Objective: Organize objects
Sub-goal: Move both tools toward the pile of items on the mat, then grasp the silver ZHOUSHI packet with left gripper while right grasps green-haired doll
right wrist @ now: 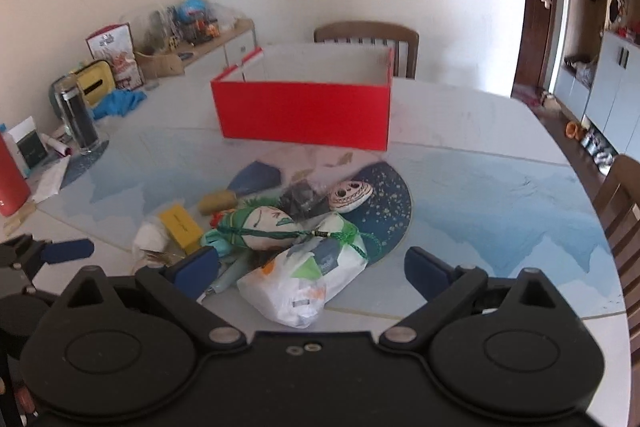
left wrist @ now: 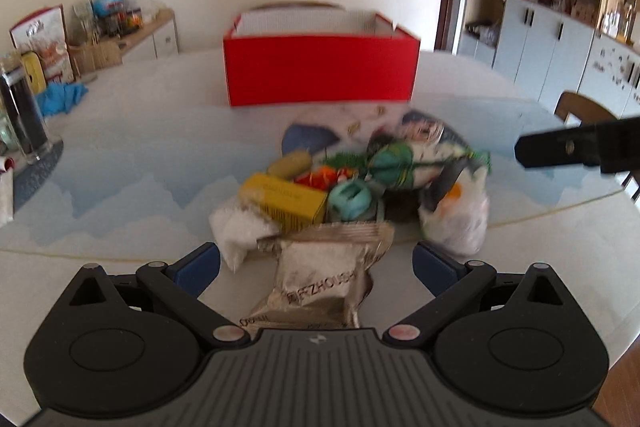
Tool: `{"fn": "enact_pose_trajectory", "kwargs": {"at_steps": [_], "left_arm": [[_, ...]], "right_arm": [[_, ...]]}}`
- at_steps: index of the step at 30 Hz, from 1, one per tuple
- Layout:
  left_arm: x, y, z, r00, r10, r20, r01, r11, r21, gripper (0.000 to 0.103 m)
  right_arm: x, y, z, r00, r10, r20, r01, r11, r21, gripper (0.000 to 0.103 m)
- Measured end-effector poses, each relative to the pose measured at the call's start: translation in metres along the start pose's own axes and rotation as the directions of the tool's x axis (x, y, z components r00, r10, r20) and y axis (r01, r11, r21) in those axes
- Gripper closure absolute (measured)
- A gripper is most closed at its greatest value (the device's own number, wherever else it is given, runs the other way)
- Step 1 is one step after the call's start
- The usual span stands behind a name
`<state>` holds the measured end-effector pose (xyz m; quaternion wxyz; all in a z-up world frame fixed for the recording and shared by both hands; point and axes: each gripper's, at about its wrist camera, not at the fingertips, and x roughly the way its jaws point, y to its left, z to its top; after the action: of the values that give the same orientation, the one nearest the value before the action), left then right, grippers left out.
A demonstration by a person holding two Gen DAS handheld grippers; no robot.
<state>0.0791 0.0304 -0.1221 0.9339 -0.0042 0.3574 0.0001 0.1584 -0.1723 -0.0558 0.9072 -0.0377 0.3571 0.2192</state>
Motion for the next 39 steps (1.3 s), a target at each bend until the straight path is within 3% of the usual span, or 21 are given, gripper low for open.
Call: {"fn": "enact_pose_trajectory", "kwargs": {"at_steps": [13, 21, 23, 28, 31, 39], "left_arm": [[0.026, 0.007, -0.003, 0.998, -0.042, -0.057, 0.043, 0.999, 0.016, 0.005], [0.030, 0.001, -0.004, 0.995, -0.078, -0.064, 0.082, 0.994, 0.069, 0.017], [0.031, 0.000, -0.004, 0.994, -0.082, -0.068, 0.088, 0.993, 0.077, 0.028], [0.037, 0.000, -0.003, 0.992, -0.084, -0.097, 0.093, 0.991, 0.091, 0.042], [0.037, 0.005, -0.001, 0.990, -0.094, -0.103, 0.103, 0.992, 0.079, 0.045], [0.033, 0.008, 0.007, 0.986, -0.114, -0.118, 0.124, 0.989, 0.082, 0.055]], "right_arm": [[0.061, 0.040, 0.029, 0.996, 0.050, -0.078, -0.064, 0.979, -0.192, 0.016], [0.089, 0.059, 0.031, 0.986, 0.066, -0.150, -0.107, 0.954, -0.280, 0.027], [0.093, 0.060, 0.030, 0.985, 0.065, -0.161, -0.110, 0.951, -0.288, 0.028], [0.101, 0.061, 0.028, 0.982, 0.057, -0.182, -0.111, 0.947, -0.302, 0.032], [0.102, 0.060, 0.029, 0.981, 0.054, -0.185, -0.108, 0.949, -0.297, 0.041], [0.095, 0.049, 0.039, 0.984, 0.070, -0.162, -0.111, 0.959, -0.260, 0.048]]}}
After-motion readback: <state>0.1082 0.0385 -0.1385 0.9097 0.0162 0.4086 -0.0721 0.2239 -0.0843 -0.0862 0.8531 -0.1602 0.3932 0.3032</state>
